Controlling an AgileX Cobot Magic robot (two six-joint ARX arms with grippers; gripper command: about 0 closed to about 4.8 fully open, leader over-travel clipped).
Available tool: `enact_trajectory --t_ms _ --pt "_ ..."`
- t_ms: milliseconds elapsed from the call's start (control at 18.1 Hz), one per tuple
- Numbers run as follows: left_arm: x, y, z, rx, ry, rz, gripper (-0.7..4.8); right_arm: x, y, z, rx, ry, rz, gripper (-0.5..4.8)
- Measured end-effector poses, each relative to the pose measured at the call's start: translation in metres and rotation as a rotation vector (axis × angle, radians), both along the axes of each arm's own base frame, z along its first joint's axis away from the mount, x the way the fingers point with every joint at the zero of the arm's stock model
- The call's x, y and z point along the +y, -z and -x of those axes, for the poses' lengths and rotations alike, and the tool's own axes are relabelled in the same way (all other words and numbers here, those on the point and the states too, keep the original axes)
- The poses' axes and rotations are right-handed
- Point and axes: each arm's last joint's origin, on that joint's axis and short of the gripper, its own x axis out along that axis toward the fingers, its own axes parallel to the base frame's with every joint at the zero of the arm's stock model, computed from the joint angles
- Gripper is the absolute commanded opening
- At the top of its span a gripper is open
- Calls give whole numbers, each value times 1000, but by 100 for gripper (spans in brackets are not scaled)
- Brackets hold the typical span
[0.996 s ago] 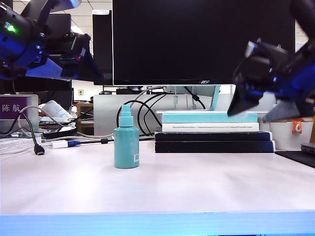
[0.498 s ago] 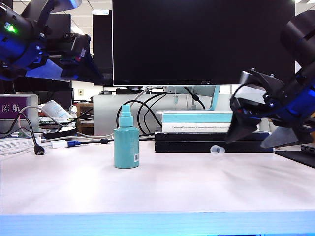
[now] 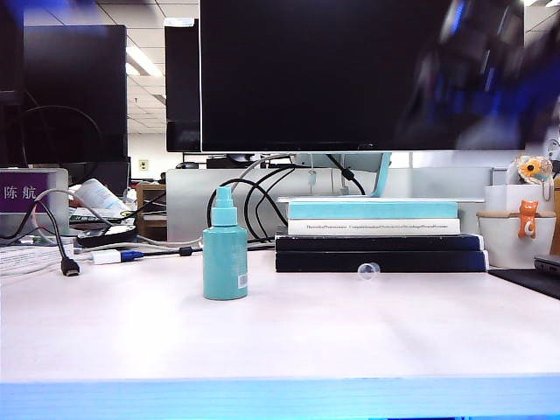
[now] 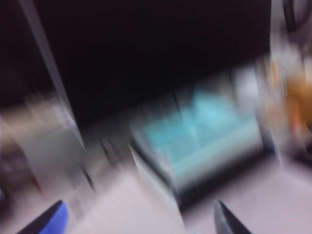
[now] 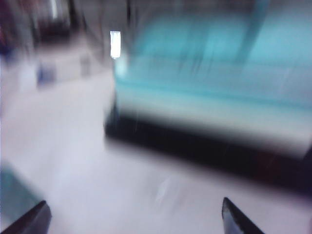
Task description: Pick up the sprayer with the left hand and remove the lid with the right hand then place it on the table.
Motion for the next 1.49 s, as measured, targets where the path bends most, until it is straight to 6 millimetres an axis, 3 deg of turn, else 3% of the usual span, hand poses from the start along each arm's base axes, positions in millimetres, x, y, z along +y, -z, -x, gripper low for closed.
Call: enact_trajectory --t_ms 55,111,277,332,443,498,609,830,941,1052,1162,1328,1494 --pt "6 -10 11 -52 -7 25 334 -3 -16 9 -73 24 -2 479" --pt "9 -13 16 -64 -10 24 270 -5 -22 14 -104 35 -5 479" --pt "29 -9 45 -6 -114 -20 236 -15 -55 49 -236 80 6 479" --pt "35 -6 54 -4 -140 -20 236 -19 -65 60 -286 97 13 440" --pt "57 -9 89 -139 -217 84 235 -33 -88 101 -423 187 27 206" --pt "65 -13 100 -189 -280 137 231 -37 -95 117 -480 208 37 132" --pt "71 -4 106 -157 -357 101 179 -40 -94 127 -469 204 60 -12" --pt "71 16 105 7 -362 4 83 -42 -60 136 -362 163 108 -6" --pt "68 18 106 76 -252 114 67 -45 -1 147 -338 179 -29 -6" --pt "66 22 105 69 -192 75 49 -47 17 157 -404 188 -119 -6" --pt "59 47 95 88 -146 29 47 -49 40 158 -394 229 -147 -6" --pt "52 77 84 99 -123 10 23 -48 55 154 -335 234 -126 -6" --pt "50 89 80 43 -141 -43 -6 -48 60 153 -322 249 -119 -6"
